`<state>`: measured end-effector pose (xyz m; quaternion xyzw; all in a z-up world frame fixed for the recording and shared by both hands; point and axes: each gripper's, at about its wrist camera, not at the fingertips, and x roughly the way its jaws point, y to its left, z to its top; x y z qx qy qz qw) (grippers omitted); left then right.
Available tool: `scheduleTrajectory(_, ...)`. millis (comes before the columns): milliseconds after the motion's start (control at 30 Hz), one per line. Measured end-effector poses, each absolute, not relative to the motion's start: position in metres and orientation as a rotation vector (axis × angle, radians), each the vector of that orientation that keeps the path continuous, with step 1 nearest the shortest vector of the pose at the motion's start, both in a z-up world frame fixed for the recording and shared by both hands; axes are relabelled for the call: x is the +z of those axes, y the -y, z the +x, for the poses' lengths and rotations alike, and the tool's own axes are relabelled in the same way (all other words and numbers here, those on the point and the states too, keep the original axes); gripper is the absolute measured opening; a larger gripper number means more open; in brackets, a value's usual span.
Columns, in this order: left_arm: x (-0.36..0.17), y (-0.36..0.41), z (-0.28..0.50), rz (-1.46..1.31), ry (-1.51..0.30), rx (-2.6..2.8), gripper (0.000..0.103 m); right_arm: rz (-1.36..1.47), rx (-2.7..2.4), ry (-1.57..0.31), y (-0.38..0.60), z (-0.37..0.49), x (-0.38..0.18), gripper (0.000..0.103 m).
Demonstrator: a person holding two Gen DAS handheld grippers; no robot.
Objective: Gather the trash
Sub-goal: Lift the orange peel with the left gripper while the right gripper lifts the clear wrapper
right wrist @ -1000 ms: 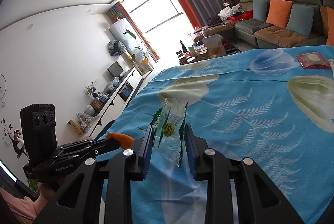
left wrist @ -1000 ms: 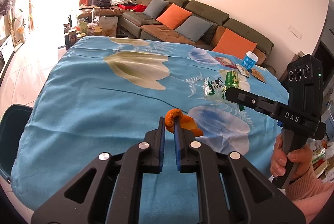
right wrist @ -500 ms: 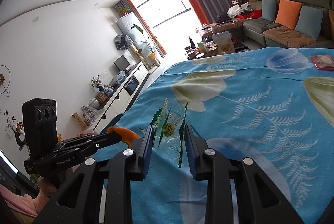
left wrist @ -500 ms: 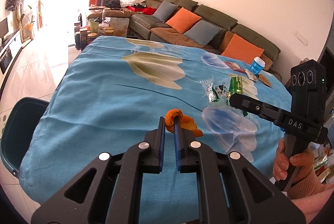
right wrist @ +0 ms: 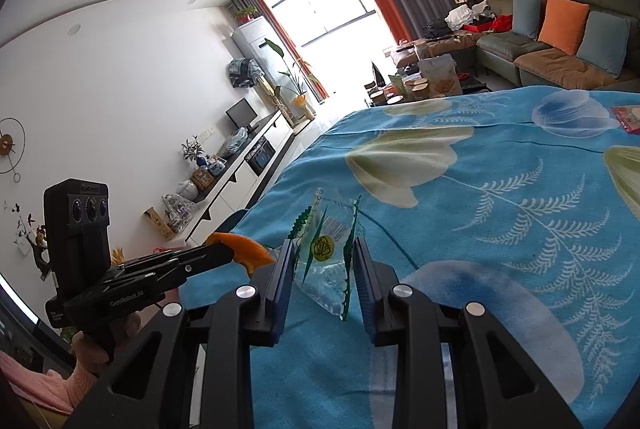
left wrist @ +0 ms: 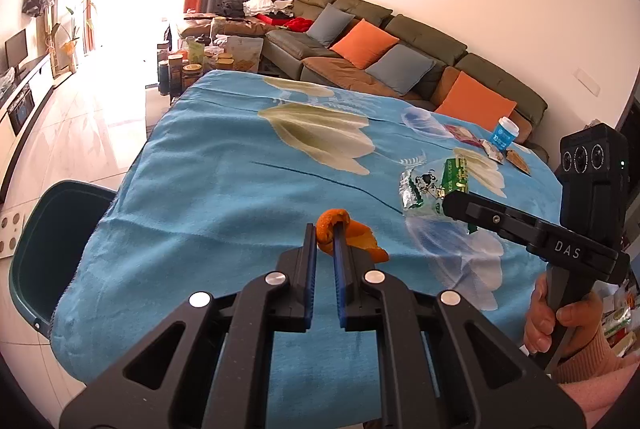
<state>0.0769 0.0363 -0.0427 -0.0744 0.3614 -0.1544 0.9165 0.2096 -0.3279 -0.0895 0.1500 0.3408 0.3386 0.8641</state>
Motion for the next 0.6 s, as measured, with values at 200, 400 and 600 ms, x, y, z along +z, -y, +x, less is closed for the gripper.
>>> scheduleTrajectory(200, -0.043, -0.044, 0.075, -0.161, -0.743, -0.300, 0.009, 0.313, 0.721, -0.719, 0.321, 0.212, -0.091, 0.028)
scheduleTrajectory(400, -0.045, -0.051, 0.072, -0.169, -0.742, -0.283, 0.009, 0.307, 0.731, -0.725, 0.314, 0.210, -0.092, 0.028)
scheduleTrajectory(600, -0.046, -0.058, 0.069, -0.180, -0.741, -0.269, 0.009, 0.303, 0.739, -0.728, 0.308, 0.212, -0.091, 0.028)
